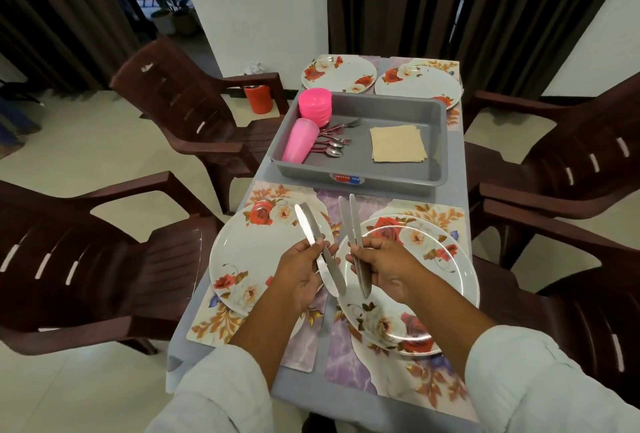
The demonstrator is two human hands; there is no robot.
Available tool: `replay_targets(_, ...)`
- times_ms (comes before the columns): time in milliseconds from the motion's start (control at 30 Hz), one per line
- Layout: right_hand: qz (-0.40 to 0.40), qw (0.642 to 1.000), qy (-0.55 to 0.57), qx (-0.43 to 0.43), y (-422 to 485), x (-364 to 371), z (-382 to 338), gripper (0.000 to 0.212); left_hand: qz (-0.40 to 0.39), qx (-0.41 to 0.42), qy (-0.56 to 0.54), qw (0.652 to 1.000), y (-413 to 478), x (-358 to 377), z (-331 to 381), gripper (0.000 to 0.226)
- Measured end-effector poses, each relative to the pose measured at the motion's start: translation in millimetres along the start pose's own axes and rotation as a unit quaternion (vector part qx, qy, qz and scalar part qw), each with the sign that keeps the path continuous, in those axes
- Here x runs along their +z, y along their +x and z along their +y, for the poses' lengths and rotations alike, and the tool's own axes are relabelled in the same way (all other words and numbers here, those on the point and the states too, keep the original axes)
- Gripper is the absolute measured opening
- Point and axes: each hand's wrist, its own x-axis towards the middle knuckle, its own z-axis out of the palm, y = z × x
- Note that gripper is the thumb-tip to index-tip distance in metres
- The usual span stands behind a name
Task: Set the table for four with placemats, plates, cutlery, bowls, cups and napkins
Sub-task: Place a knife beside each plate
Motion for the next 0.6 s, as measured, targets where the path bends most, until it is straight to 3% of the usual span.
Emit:
replay_targets(300, -0.014, 0.998, 0.066, 0.017, -1.8, 5.6, -7.8, 0.018, -0.055, -0.017, -0.052, 0.997, -6.3, 2.5, 7.6, 0.025)
replay_targets(600, -0.011, 1.000, 0.004, -0.012, 3.7, 14.6, -16.4, 0.018, -0.074, -0.020, -0.048, 0.996, -5.5, 4.8, 13.3, 0.027)
